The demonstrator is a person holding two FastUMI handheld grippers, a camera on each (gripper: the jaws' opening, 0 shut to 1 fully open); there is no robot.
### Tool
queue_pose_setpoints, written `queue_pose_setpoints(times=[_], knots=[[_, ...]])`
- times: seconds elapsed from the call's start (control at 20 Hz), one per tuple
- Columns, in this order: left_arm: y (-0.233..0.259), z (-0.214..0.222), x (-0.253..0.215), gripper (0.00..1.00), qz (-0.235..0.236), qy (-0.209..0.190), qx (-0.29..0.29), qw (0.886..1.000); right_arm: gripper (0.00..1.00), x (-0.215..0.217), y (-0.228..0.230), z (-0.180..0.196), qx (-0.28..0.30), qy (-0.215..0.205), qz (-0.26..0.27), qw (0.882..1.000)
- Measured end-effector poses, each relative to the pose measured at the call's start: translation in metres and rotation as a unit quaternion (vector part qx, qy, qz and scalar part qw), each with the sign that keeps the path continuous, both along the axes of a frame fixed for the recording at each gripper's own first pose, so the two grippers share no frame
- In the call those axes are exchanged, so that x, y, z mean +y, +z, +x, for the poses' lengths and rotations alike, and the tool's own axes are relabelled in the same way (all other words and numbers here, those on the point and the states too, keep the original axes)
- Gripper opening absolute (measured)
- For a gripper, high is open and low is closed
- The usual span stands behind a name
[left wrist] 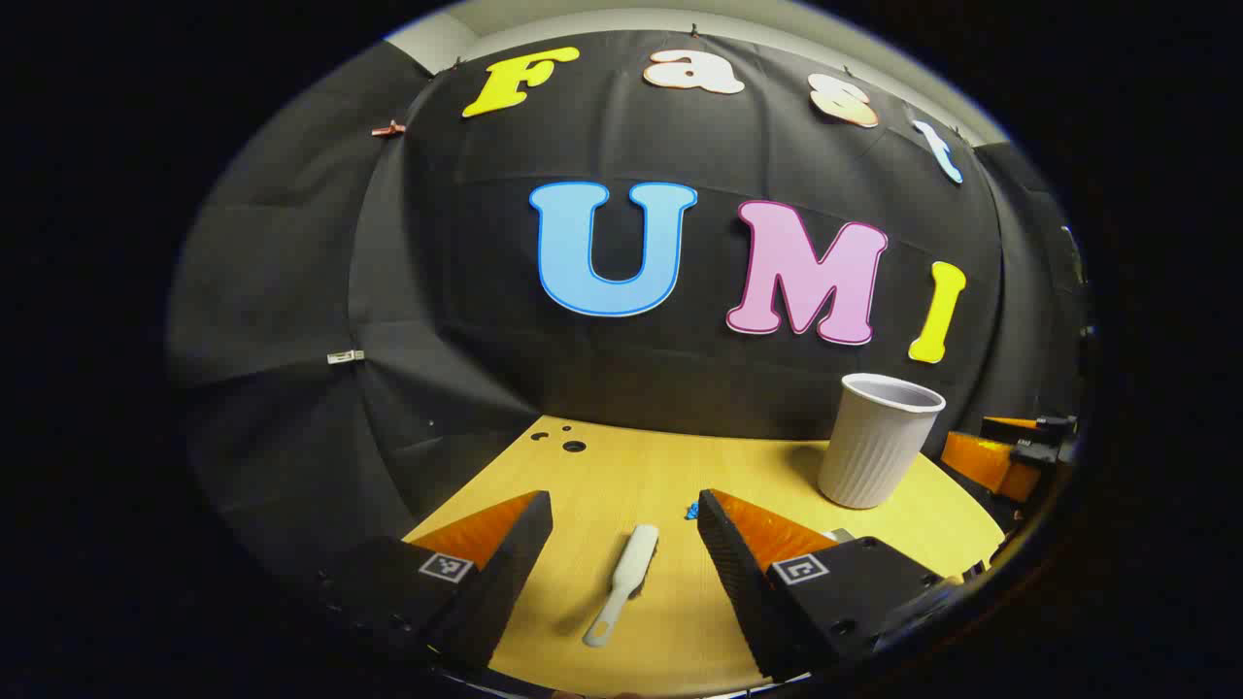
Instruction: Pick up the small broom and dustpan from the desktop, sweep the trash into the dustpan with the broom, and then empty the trash into the garbage bin.
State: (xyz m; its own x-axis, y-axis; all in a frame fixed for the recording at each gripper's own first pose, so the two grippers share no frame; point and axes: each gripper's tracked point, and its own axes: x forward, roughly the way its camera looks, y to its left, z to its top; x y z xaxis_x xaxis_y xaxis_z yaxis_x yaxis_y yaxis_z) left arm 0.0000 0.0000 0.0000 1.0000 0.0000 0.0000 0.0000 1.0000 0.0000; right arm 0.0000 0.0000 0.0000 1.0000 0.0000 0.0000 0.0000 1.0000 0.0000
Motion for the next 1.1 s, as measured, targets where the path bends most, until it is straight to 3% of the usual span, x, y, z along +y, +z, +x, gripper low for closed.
queue_pose_setpoints(times=[0.25,0.5,1.1], knots=[[-0.006,0.008,0.001,0.96,0.027,0.005,0.010,1.000,0.98,-0.002,-0.018,0.016,0.035,0.001,0.024,0.999],[-0.015,0.007,-0.002,0.96,0.038,-0.012,0.020,0.999,0.97,0.007,-0.037,0.009,0.058,0.007,0.040,0.997],[-0.080,0.041,0.002,0.96,0.001,-0.047,0.135,0.990,0.98,-0.010,-0.068,0.007,0.099,-0.014,0.054,0.994]])
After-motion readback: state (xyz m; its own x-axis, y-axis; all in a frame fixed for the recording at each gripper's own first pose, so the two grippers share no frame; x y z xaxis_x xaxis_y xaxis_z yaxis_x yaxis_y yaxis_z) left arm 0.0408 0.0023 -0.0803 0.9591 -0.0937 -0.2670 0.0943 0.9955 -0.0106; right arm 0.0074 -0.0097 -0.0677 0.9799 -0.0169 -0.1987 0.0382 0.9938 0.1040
